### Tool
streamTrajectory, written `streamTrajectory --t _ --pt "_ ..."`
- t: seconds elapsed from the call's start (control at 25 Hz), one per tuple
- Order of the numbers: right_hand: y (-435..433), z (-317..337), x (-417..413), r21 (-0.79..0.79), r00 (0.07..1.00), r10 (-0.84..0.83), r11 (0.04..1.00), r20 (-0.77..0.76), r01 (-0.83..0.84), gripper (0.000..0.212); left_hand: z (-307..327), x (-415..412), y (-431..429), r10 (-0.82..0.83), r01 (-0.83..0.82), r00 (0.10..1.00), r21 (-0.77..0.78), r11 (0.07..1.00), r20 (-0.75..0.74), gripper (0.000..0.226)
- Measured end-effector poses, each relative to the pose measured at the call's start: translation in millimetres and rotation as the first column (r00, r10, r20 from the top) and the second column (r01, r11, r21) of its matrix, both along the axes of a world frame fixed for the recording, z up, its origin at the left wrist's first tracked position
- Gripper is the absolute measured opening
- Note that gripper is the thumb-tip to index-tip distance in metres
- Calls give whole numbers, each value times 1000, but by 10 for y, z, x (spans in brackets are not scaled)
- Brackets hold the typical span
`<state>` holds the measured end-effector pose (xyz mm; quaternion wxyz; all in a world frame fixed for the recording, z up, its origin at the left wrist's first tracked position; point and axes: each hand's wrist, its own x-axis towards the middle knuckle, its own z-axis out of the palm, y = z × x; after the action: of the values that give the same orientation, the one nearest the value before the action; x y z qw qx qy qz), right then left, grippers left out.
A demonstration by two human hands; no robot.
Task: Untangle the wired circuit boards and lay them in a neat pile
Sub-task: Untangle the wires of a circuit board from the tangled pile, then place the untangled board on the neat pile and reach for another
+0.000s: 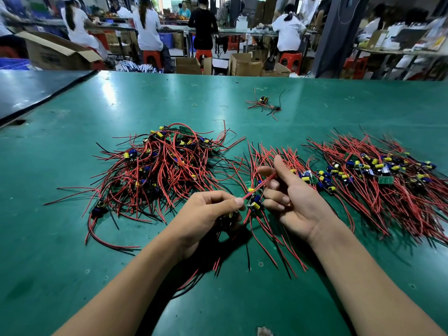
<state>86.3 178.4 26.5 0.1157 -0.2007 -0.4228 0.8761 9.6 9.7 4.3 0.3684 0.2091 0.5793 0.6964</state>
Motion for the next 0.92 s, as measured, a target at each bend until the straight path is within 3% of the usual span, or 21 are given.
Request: streamTrajectory --t 0.16,0.32,0.4,0.48,0.56,0.64,0.76,0.84,0.92 --pt "25 -49 -14 155 995 -96 984 22 92 63 30 -29 38 130 -132 986 7 991 103 38" --pt "-15 -104 15 427 993 -117 897 -24 116 44 75 -27 52 142 -160 963 62 985 230 50" --pt "-102 -139 30 700 992 -120 706 -32 108 33 79 -22 60 129 -163 954 109 981 269 56" --pt "-211 -188 28 881 994 -101 465 -44 86 39 89 -30 55 104 -157 946 153 976 306 60" --pt "-279 -245 18 975 993 -103 211 -49 70 52 87 -45 54 80 -127 952 143 982 296 63" --pt "-282 -260 10 993 984 -152 63 -88 99 51 83 -46 64 49 -96 953 144 985 299 63" --pt "-229 -246 -8 975 946 -265 67 -188 213 40 79 -23 80 2 -65 945 183 981 326 63" --pt "-154 -230 -13 967 902 -378 54 -210 248 40 50 -4 87 37 -65 972 114 991 232 61" --pt "-17 -225 9 995 891 -448 26 -78 100 50 23 -5 91 121 -125 986 34 992 115 54"
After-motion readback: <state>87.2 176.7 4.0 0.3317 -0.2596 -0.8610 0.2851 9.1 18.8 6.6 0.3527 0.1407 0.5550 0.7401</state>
